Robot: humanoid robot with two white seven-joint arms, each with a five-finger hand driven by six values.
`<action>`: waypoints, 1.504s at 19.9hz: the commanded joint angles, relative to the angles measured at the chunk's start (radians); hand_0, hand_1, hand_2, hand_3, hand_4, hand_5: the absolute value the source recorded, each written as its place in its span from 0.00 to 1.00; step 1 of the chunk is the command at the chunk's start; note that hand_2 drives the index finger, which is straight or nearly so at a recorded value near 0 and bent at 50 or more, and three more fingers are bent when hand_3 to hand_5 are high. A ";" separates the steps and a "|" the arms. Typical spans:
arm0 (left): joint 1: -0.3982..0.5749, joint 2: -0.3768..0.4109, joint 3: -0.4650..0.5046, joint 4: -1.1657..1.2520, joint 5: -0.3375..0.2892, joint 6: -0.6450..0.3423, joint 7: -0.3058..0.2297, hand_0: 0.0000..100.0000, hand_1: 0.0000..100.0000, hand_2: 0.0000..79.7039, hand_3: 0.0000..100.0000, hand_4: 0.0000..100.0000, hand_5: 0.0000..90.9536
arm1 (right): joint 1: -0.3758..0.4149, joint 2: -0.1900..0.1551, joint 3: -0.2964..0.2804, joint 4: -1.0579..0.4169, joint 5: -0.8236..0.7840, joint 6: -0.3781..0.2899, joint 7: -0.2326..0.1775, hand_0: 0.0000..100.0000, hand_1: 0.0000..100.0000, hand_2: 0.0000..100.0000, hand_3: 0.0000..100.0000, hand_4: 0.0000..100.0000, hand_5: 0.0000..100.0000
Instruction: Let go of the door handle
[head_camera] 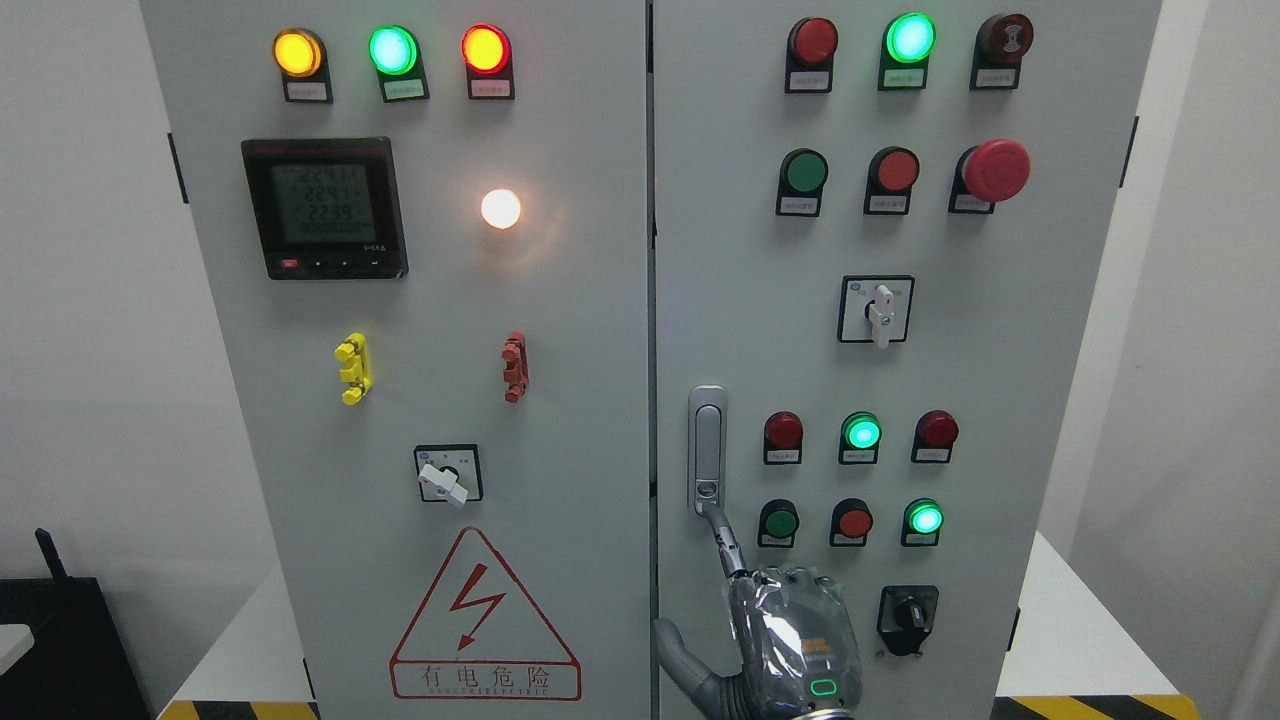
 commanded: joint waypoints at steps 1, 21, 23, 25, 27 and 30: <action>-0.026 -0.001 0.017 0.000 0.000 0.001 0.000 0.12 0.39 0.00 0.00 0.00 0.00 | 0.002 0.001 0.004 0.002 0.000 0.000 0.002 0.30 0.23 0.00 0.99 0.99 1.00; -0.026 -0.001 0.017 0.000 0.000 0.001 0.000 0.12 0.39 0.00 0.00 0.00 0.00 | 0.000 0.002 0.004 -0.026 -0.002 -0.006 0.002 0.30 0.23 0.00 0.99 0.99 1.00; -0.026 0.001 0.017 0.000 0.000 0.001 0.000 0.12 0.39 0.00 0.00 0.00 0.00 | 0.000 0.002 0.003 -0.037 -0.002 -0.006 0.002 0.30 0.23 0.00 0.99 0.99 1.00; -0.026 -0.001 0.017 0.000 0.000 0.001 0.000 0.12 0.39 0.00 0.00 0.00 0.00 | 0.000 0.002 0.001 -0.046 -0.002 -0.007 0.002 0.30 0.23 0.00 0.99 0.99 1.00; -0.026 0.001 0.017 0.000 0.000 0.001 0.000 0.12 0.39 0.00 0.00 0.00 0.00 | 0.005 0.002 0.001 -0.052 -0.003 -0.009 0.001 0.30 0.23 0.00 0.99 0.99 1.00; -0.026 -0.001 0.017 0.000 0.000 0.001 0.000 0.12 0.39 0.00 0.00 0.00 0.00 | 0.048 0.004 0.001 -0.083 -0.006 -0.024 -0.025 0.36 0.26 0.00 0.90 0.87 0.95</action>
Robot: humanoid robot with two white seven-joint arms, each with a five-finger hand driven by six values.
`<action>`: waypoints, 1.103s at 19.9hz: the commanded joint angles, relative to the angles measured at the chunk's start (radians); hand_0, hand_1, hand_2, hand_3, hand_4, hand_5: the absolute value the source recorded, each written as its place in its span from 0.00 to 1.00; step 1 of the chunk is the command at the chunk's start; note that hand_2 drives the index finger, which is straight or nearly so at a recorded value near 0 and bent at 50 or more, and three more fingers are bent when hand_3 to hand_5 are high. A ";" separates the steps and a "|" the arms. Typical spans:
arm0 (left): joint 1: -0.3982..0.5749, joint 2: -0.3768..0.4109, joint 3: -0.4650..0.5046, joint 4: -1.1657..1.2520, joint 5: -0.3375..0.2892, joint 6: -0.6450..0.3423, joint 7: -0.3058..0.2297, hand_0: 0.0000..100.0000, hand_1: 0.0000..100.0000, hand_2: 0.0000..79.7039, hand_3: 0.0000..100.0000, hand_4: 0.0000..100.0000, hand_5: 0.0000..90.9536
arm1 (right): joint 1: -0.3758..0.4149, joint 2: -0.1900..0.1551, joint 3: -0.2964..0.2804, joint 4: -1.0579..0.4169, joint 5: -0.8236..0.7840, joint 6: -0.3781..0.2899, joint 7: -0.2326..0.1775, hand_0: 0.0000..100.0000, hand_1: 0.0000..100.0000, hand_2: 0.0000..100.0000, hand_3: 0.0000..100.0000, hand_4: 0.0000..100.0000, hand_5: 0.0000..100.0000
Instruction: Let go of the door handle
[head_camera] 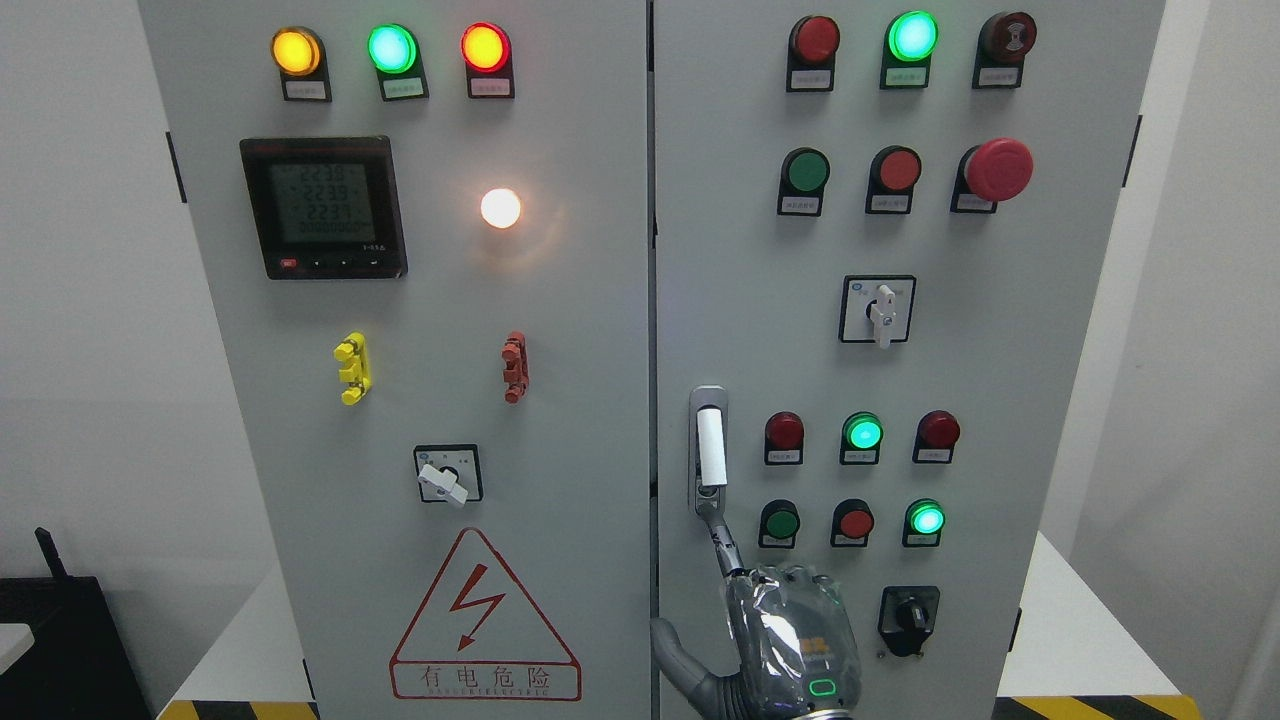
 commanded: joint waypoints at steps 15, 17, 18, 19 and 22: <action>-0.026 0.001 0.017 0.000 0.000 0.001 0.000 0.12 0.39 0.00 0.00 0.00 0.00 | -0.023 0.010 -0.011 -0.054 0.002 0.069 0.001 0.44 0.00 0.97 1.00 0.83 0.94; -0.026 0.001 0.017 0.000 0.000 0.001 0.000 0.12 0.39 0.00 0.00 0.00 0.00 | -0.028 0.010 -0.011 -0.053 0.002 0.072 0.020 0.43 0.00 0.97 1.00 0.87 0.96; -0.026 -0.001 0.017 0.000 0.000 0.001 0.000 0.12 0.39 0.00 0.00 0.00 0.00 | -0.029 0.010 -0.011 -0.053 0.002 0.072 0.021 0.42 0.00 0.98 1.00 0.88 0.97; -0.026 -0.001 0.017 0.000 0.000 0.001 0.000 0.12 0.39 0.00 0.00 0.00 0.00 | -0.034 0.011 -0.011 -0.053 0.002 0.072 0.021 0.42 0.00 0.99 1.00 0.88 0.97; -0.026 -0.001 0.017 0.000 0.000 0.001 0.000 0.12 0.39 0.00 0.00 0.00 0.00 | -0.054 0.011 -0.011 -0.054 0.002 0.074 0.023 0.41 0.00 1.00 1.00 0.89 0.97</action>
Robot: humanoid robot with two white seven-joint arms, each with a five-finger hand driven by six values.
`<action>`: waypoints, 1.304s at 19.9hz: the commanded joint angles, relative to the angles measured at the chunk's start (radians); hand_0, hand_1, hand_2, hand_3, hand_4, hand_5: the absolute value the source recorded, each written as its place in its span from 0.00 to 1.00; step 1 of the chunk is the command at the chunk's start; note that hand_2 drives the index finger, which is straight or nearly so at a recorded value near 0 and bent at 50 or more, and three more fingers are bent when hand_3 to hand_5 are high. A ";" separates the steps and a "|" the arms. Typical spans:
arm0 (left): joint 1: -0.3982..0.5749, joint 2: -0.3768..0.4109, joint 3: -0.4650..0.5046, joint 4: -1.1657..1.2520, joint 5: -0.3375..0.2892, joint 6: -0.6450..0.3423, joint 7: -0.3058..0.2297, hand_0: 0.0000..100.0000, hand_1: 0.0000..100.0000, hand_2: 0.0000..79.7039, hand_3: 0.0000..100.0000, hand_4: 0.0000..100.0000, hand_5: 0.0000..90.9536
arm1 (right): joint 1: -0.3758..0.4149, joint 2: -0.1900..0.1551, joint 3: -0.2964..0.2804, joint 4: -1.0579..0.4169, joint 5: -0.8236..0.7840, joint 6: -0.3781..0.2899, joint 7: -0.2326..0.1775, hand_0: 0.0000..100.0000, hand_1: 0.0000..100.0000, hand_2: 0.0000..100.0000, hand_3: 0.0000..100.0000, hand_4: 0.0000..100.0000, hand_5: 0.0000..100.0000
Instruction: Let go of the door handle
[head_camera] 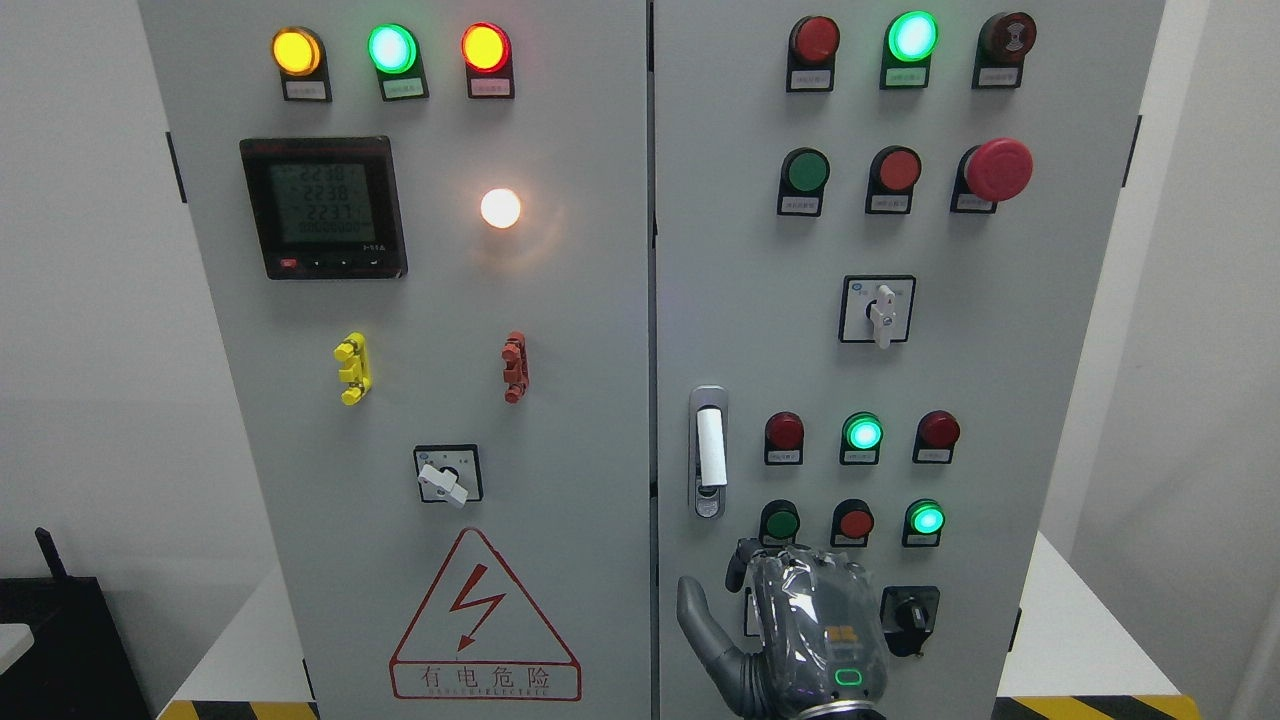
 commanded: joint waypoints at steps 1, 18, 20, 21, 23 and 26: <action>-0.026 -0.001 0.017 0.000 0.000 0.001 0.000 0.12 0.39 0.00 0.00 0.00 0.00 | -0.041 0.003 -0.001 -0.006 0.002 0.002 0.005 0.41 0.00 1.00 1.00 0.89 0.98; -0.026 0.001 0.017 0.000 0.000 0.001 0.000 0.12 0.39 0.00 0.00 0.00 0.00 | -0.161 0.001 -0.001 0.063 0.007 0.059 0.075 0.37 0.04 1.00 1.00 0.90 0.98; -0.026 -0.001 0.017 0.000 0.000 0.001 0.000 0.12 0.39 0.00 0.00 0.00 0.00 | -0.164 0.001 -0.001 0.065 0.007 0.059 0.077 0.38 0.05 1.00 1.00 0.89 0.98; -0.026 -0.001 0.017 0.000 0.000 0.001 0.000 0.12 0.39 0.00 0.00 0.00 0.00 | -0.164 0.001 -0.001 0.066 0.007 0.059 0.077 0.38 0.05 1.00 1.00 0.89 0.98; -0.026 0.001 0.017 0.000 0.000 0.001 0.000 0.12 0.39 0.00 0.00 0.00 0.00 | -0.167 0.001 -0.002 0.066 0.007 0.059 0.077 0.38 0.05 1.00 1.00 0.89 0.98; -0.026 -0.001 0.017 0.000 0.000 0.001 0.000 0.12 0.39 0.00 0.00 0.00 0.00 | -0.176 0.001 -0.002 0.068 0.007 0.059 0.078 0.39 0.05 1.00 1.00 0.89 0.98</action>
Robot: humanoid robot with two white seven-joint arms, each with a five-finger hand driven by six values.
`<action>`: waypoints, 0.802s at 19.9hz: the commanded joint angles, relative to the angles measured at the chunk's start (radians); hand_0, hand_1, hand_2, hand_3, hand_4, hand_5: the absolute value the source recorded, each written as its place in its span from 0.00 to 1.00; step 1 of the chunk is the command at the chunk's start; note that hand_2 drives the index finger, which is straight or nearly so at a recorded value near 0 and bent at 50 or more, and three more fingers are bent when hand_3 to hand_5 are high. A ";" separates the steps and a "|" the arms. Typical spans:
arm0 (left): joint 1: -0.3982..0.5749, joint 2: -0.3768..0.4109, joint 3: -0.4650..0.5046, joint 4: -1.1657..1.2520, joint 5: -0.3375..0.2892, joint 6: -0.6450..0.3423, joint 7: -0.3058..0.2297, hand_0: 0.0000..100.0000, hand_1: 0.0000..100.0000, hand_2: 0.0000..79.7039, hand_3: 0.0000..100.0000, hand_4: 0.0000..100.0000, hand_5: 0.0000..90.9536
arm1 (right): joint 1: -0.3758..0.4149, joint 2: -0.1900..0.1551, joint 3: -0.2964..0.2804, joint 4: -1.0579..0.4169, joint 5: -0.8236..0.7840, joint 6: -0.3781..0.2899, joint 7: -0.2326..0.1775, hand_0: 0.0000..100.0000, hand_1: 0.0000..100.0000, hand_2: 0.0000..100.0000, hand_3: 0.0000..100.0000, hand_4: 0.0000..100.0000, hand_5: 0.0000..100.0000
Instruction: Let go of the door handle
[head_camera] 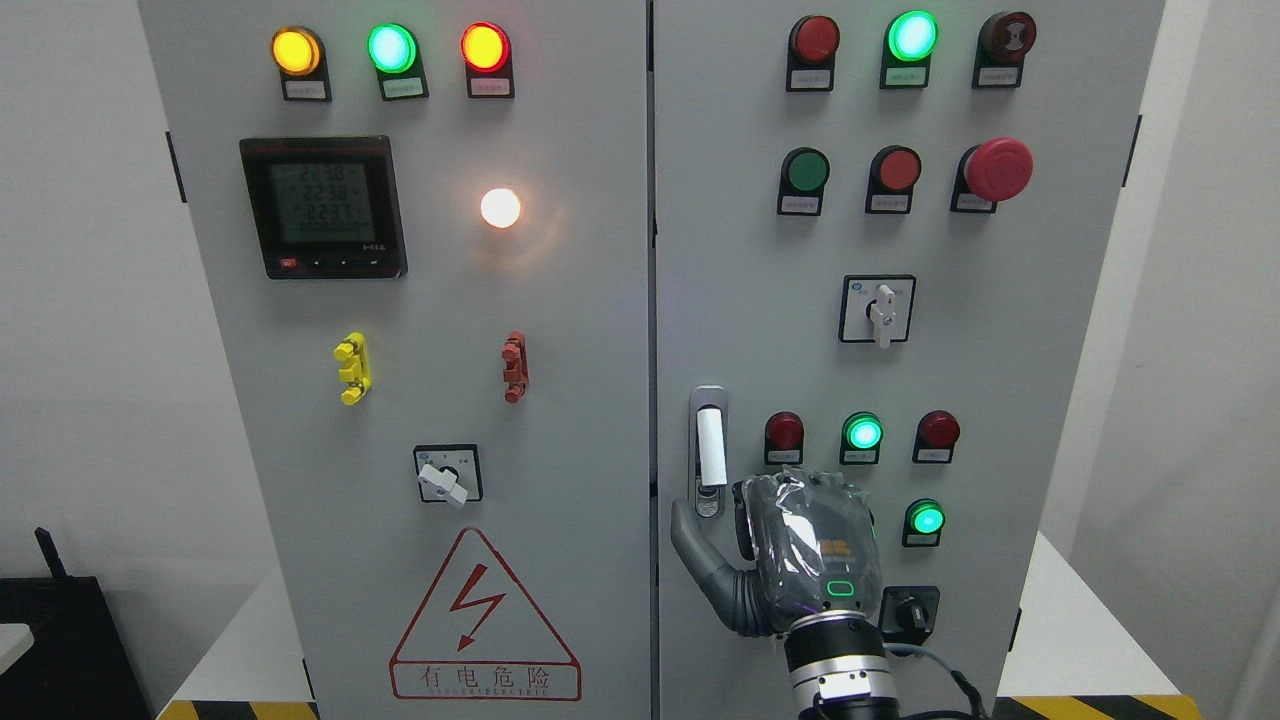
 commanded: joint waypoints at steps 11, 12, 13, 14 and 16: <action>-0.026 -0.001 0.017 0.000 0.000 0.001 0.000 0.12 0.39 0.00 0.00 0.00 0.00 | -0.039 0.000 -0.013 0.044 0.000 0.014 0.001 0.41 0.11 1.00 1.00 0.89 0.98; -0.026 -0.001 0.017 0.000 0.000 0.001 0.000 0.12 0.39 0.00 0.00 0.00 0.00 | -0.037 0.000 -0.013 0.044 -0.001 0.016 0.001 0.41 0.11 1.00 1.00 0.89 0.98; -0.026 0.001 0.017 0.000 0.000 0.001 0.000 0.12 0.39 0.00 0.00 0.00 0.00 | -0.037 0.000 -0.013 0.044 0.000 0.016 0.001 0.42 0.11 1.00 1.00 0.89 0.98; -0.026 -0.001 0.017 0.000 0.000 0.001 0.000 0.12 0.39 0.00 0.00 0.00 0.00 | -0.037 0.000 -0.014 0.042 -0.001 0.016 0.001 0.44 0.11 1.00 1.00 0.89 0.98; -0.026 -0.001 0.017 0.000 0.000 0.001 0.000 0.12 0.39 0.00 0.00 0.00 0.00 | -0.034 0.002 -0.016 0.039 -0.001 0.016 0.000 0.46 0.11 1.00 1.00 0.89 0.98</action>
